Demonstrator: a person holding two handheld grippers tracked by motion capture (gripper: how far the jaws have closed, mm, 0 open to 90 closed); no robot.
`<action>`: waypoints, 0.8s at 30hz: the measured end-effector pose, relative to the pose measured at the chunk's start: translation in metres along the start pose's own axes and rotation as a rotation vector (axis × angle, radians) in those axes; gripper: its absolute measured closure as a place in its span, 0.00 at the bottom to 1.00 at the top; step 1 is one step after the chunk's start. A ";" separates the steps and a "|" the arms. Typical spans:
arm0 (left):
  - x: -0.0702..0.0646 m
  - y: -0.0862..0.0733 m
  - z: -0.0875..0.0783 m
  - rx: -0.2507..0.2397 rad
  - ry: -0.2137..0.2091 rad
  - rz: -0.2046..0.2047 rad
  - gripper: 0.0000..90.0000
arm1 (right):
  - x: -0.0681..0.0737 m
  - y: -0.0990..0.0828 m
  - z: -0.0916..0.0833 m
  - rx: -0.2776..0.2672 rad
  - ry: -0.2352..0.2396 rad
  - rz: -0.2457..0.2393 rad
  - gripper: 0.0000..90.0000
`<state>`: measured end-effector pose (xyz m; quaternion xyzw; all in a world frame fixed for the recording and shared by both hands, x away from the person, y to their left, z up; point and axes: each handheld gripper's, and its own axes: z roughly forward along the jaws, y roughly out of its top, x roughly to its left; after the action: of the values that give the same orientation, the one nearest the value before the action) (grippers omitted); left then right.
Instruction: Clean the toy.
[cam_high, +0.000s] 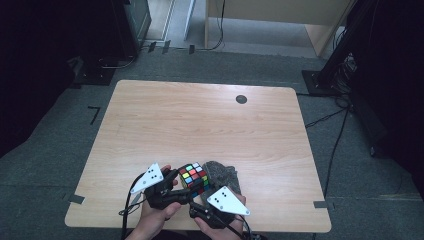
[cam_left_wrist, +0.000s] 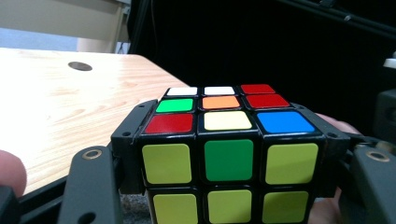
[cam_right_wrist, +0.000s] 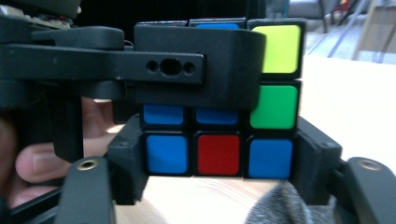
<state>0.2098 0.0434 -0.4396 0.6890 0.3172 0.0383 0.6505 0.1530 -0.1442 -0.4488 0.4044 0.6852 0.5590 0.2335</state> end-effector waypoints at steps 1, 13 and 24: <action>0.002 0.001 -0.001 0.005 -0.008 0.000 0.35 | 0.001 0.000 -0.001 0.003 -0.014 -0.008 0.38; 0.028 0.013 -0.031 0.007 0.094 0.278 0.15 | -0.041 0.012 -0.009 0.106 -0.017 0.035 0.38; 0.003 -0.013 -0.008 0.159 0.149 0.612 0.15 | -0.049 0.029 -0.015 0.206 0.098 0.110 0.38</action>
<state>0.2034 0.0512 -0.4519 0.7965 0.1441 0.2574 0.5278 0.1776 -0.1911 -0.4240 0.4354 0.7265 0.5164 0.1261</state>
